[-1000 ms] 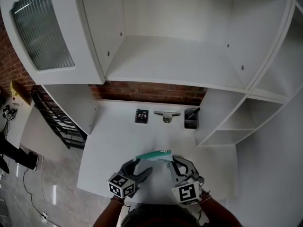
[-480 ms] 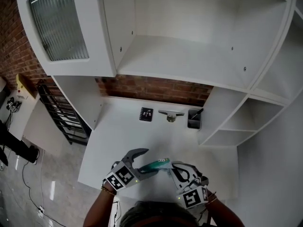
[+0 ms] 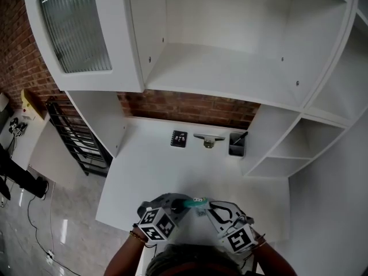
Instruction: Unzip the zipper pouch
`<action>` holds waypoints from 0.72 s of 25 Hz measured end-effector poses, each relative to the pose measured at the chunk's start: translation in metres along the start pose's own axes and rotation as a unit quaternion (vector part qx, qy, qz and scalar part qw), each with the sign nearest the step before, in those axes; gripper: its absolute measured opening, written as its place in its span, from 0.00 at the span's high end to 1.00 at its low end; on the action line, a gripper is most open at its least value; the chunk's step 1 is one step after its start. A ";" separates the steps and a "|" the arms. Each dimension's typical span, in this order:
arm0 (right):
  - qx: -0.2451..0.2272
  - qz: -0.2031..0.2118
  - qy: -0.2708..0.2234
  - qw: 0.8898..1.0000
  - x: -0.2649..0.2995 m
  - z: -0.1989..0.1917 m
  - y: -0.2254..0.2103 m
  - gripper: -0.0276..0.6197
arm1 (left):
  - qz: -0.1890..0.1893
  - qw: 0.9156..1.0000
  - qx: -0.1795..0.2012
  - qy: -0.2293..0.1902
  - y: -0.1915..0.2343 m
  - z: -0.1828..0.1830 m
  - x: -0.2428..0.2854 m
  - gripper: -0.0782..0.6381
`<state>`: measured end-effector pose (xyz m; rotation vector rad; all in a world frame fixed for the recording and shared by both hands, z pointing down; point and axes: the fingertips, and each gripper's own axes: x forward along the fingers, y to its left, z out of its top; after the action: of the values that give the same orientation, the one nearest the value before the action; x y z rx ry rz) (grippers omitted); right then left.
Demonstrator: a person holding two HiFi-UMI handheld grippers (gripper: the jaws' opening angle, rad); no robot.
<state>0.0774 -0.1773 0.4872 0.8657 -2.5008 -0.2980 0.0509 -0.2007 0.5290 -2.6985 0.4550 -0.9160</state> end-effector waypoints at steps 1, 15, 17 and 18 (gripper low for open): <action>0.023 0.018 -0.012 1.000 -0.002 0.000 0.002 0.85 | 0.008 1.000 0.021 0.007 0.000 0.001 -0.002 0.89; 0.003 0.121 0.002 0.993 0.012 0.029 0.027 0.92 | -0.008 0.999 0.039 0.010 -0.016 -0.001 -0.013 0.89; -0.007 0.114 0.000 0.993 0.013 0.031 0.028 0.94 | -0.002 1.000 0.015 -0.006 -0.013 -0.001 -0.018 0.89; -0.012 0.110 0.001 0.994 0.013 0.031 0.028 0.94 | 0.002 1.000 -0.005 -0.017 -0.011 -0.001 -0.022 0.88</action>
<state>0.0378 -0.1622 0.4752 0.5743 -2.5571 -0.2512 0.0354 -0.1829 0.5216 -2.7161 0.4578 -0.8669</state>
